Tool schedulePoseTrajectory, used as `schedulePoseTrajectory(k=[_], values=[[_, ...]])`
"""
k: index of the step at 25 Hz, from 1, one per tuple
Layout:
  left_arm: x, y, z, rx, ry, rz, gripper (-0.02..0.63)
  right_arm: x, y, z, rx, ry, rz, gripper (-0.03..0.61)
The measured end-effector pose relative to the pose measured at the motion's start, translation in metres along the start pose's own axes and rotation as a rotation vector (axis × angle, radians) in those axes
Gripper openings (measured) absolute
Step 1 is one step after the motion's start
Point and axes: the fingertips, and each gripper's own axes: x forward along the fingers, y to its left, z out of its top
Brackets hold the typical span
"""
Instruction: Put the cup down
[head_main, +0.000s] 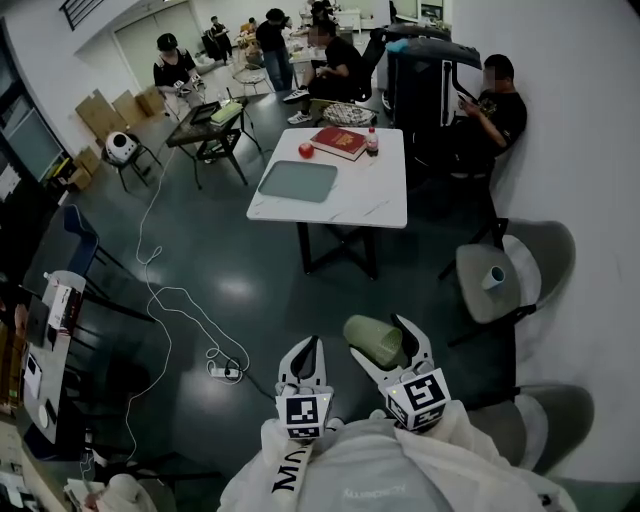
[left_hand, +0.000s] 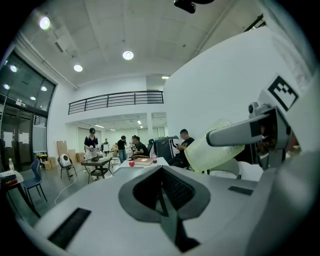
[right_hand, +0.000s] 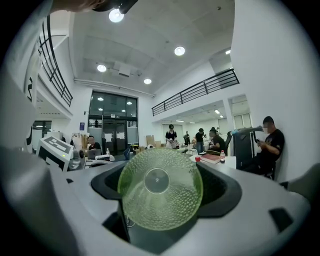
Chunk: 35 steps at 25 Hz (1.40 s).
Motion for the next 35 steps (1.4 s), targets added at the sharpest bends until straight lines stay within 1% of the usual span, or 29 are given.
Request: schedulePoseTrajectory(k=[11,17,21,26,35], values=[[0.009,-0.033,-0.007,-0.004,0.018,0.045,0.012,-0.014,-0.031,-0.013,0.043,0.009,0.051,0.41],[0.028,-0.033,-0.003,0.008,0.006,0.063,0.012,-0.002,-0.048,-0.013,0.052,-0.004,0.066,0.41],[0.046,-0.031,-0.007,0.008,0.007,0.063,0.012,0.012,-0.06,-0.017,0.052,0.002,0.068,0.41],[0.065,-0.018,-0.02,-0.017,0.02,0.073,0.012,0.035,-0.07,-0.027,0.047,0.03,0.066,0.41],[0.11,0.024,-0.027,-0.039,0.034,0.079,0.012,0.09,-0.084,-0.03,0.035,0.056,0.06,0.41]])
